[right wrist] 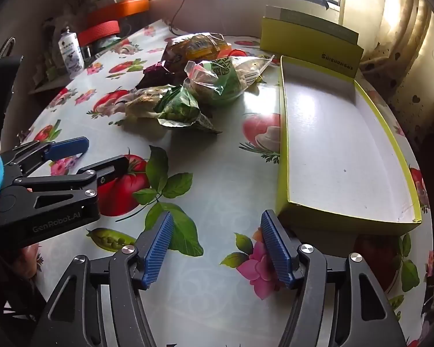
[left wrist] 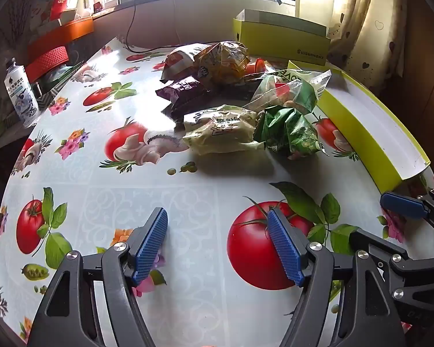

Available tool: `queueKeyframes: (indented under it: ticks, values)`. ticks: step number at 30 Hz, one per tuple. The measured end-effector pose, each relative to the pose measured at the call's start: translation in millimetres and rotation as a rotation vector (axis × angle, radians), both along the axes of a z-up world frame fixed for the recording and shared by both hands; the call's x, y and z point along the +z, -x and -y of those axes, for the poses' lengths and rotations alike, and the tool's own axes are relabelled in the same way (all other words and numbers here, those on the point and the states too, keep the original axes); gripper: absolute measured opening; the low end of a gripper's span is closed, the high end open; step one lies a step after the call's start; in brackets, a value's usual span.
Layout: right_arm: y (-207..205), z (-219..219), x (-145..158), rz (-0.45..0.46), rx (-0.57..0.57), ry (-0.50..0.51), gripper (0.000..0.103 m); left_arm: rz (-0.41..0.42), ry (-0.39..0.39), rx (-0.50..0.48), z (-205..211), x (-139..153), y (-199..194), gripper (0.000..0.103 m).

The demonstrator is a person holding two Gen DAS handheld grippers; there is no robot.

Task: Organize snacks

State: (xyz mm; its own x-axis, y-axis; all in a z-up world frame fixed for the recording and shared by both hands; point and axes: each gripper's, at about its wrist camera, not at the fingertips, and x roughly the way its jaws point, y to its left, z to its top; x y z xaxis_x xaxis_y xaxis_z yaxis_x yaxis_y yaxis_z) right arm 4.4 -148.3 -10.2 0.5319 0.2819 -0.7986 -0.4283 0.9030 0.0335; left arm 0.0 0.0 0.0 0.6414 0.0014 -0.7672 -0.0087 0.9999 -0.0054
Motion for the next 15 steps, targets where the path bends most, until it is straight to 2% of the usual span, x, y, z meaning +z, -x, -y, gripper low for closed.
queueKeyframes:
  ticks: [15]
  values:
    - [0.7,-1.4,-0.9,0.001,0.000,0.004,0.067,0.000,0.002,0.000,-0.1,0.0,0.0,0.072]
